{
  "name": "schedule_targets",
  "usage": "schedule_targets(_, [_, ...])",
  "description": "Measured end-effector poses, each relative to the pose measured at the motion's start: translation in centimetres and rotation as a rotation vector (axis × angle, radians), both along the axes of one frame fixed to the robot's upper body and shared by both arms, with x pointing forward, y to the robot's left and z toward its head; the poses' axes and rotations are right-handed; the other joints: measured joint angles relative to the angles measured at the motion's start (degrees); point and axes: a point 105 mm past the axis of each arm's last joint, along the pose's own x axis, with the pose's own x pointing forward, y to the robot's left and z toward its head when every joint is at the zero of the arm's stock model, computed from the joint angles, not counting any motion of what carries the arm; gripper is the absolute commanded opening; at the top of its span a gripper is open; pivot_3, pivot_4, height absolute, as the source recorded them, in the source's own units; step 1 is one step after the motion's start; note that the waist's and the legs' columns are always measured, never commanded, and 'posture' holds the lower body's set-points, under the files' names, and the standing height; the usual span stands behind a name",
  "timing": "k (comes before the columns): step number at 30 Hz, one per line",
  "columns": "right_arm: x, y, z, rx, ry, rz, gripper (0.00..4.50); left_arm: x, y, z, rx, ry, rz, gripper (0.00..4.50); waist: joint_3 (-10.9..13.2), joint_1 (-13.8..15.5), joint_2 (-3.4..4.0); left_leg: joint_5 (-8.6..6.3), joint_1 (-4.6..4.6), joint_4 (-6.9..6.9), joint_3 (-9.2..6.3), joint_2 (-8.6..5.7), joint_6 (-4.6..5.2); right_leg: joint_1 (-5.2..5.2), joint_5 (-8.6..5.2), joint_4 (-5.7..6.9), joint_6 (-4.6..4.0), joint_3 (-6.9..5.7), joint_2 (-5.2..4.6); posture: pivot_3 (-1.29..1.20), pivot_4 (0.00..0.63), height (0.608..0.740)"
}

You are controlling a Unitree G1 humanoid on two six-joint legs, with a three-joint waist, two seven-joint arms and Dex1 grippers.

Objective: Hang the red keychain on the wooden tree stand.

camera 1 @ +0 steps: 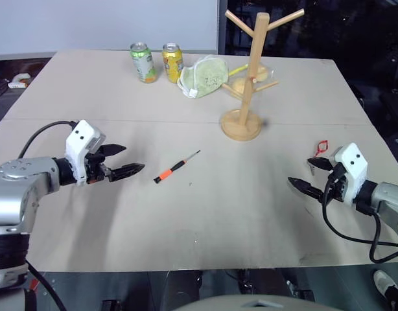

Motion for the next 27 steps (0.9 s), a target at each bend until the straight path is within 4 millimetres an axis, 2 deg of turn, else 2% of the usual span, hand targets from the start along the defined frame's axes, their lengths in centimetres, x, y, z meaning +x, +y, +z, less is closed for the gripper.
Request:
schedule_targets(3, [0.1, 0.3, 0.2, 0.014, -0.017, 0.007, 4.47, 0.0, -0.5, 0.1, -0.005, -0.012, -0.013, 4.50, 0.00, 0.03, 0.00, 0.00, 0.00, 0.00, -0.03, 0.00, 0.00, 0.08, 0.00, -0.01, 0.00, -0.02, 0.00, 0.00, 0.150, 0.740])
schedule_targets(5, [0.3, 2.8, 1.4, 0.074, -0.077, 0.114, 4.47, 0.1, -3.4, 0.6, -0.017, -0.054, -0.105, 4.50, 0.01, 0.03, 0.01, 0.00, 0.00, 0.06, -0.06, -0.01, 0.00, 0.13, 0.00, 0.01, 0.01, -0.05, 0.04, 0.00, 0.150, 0.740])
schedule_targets(8, [-0.6, 5.9, 2.6, 0.114, -0.124, 0.277, 4.47, -0.3, -6.1, 0.4, -0.003, -0.081, -0.217, 4.50, 0.02, -0.03, 0.06, 0.00, 0.00, 0.09, -0.08, -0.05, 0.01, 0.16, 0.00, 0.01, 0.01, -0.06, 0.12, 0.00, 0.150, 0.740])
schedule_targets(12, [-0.7, 7.5, 3.0, 0.118, -0.138, 0.391, 4.47, 0.2, -6.7, -1.0, 0.037, -0.093, -0.228, 4.50, 0.03, 0.02, 0.07, 0.01, 0.00, 0.17, -0.05, -0.11, 0.02, 0.20, 0.00, 0.02, 0.01, -0.08, 0.19, 0.00, 0.150, 0.740])
schedule_targets(15, [-0.4, 9.0, 3.6, 0.117, -0.169, 0.465, 4.47, 1.1, -6.7, -3.0, 0.110, -0.114, -0.204, 4.50, 0.03, 0.05, 0.08, 0.01, 0.00, 0.21, -0.04, -0.11, 0.02, 0.23, 0.01, 0.03, 0.01, -0.11, 0.20, 0.00, 0.150, 0.740])
schedule_targets(22, [-0.6, 10.5, 3.5, 0.111, -0.174, 0.558, 4.47, 2.7, -7.4, -6.2, 0.094, -0.118, -0.139, 4.50, 0.02, 1.10, 0.08, 0.01, -0.02, 0.27, 0.08, -0.12, 0.04, 0.25, 0.01, 0.03, 0.01, -0.14, 0.19, 0.00, 0.150, 0.740])
schedule_targets(27, [-0.6, 10.5, 3.6, 0.088, -0.185, 0.586, 4.50, 2.4, -8.1, -6.9, 0.074, -0.130, -0.172, 3.11, -0.11, 1.26, 0.28, 0.01, -0.03, 0.33, 0.04, -0.10, 0.04, 0.31, 0.01, 0.04, 0.01, -0.18, 0.16, 0.00, 0.150, 0.740])
